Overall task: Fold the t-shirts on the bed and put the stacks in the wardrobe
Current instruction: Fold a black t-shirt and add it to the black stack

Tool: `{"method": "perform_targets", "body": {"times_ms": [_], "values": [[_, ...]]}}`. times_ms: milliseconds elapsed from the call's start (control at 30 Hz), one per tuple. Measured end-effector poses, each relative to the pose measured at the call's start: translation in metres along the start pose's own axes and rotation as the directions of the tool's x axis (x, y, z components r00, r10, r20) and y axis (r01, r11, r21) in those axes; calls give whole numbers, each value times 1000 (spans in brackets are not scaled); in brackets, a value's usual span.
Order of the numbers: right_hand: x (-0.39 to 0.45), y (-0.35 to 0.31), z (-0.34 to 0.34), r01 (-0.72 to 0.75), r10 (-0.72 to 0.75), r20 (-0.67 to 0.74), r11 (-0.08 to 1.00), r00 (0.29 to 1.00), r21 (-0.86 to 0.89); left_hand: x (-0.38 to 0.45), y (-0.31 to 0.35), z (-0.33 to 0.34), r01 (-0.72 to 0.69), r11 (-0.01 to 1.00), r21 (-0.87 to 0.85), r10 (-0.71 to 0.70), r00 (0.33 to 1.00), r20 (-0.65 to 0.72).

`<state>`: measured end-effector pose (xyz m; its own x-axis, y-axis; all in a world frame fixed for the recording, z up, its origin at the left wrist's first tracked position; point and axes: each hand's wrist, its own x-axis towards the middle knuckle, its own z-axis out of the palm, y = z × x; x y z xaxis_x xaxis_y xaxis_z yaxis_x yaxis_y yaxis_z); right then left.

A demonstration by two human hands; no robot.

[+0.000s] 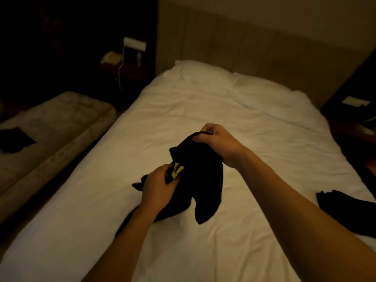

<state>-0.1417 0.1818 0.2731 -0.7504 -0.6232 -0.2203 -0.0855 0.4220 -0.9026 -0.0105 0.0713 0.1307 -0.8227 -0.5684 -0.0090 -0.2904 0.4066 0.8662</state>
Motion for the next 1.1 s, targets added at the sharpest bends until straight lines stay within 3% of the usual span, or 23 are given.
{"method": "perform_targets", "body": {"times_ms": [67, 167, 300, 467, 600, 733, 867, 967, 1033, 1100], "values": [[-16, -17, -47, 60, -62, -86, 998, 994, -36, 9, 34, 0, -77, 990, -116, 85, 994, 67], [-44, -38, -112, 169, -194, -242, 979, 951, -118, 24, 90, -4, -217, 966, -138, 239, 956, 169], [-75, -66, -191, 178, -354, -363, 882, 862, -437, 50, 174, -16, -315, 938, -146, 344, 904, 255], [-109, -93, -273, 109, -430, -404, 781, 807, -615, 71, 283, -24, -498, 861, -102, 508, 834, 216], [-122, -101, -314, 42, -400, -370, 724, 838, -689, 80, 342, -16, -479, 871, -110, 492, 839, 233], [-128, -88, -322, 149, -319, -234, 826, 918, -543, 81, 382, 6, -493, 856, -157, 517, 816, 259], [-111, -60, -300, 394, -432, -149, 890, 889, -229, 72, 417, 32, -550, 817, -175, 577, 776, 255], [-95, -43, -295, 399, -433, -76, 876, 898, -273, 66, 429, 42, -572, 812, -115, 574, 749, 332], [-94, -40, -300, 394, -455, -136, 859, 880, -328, 66, 426, 43, -581, 809, -92, 568, 730, 380], [-97, -43, -306, 406, -480, -274, 868, 833, -285, 71, 407, 41, -508, 840, -190, 534, 715, 450]]}}
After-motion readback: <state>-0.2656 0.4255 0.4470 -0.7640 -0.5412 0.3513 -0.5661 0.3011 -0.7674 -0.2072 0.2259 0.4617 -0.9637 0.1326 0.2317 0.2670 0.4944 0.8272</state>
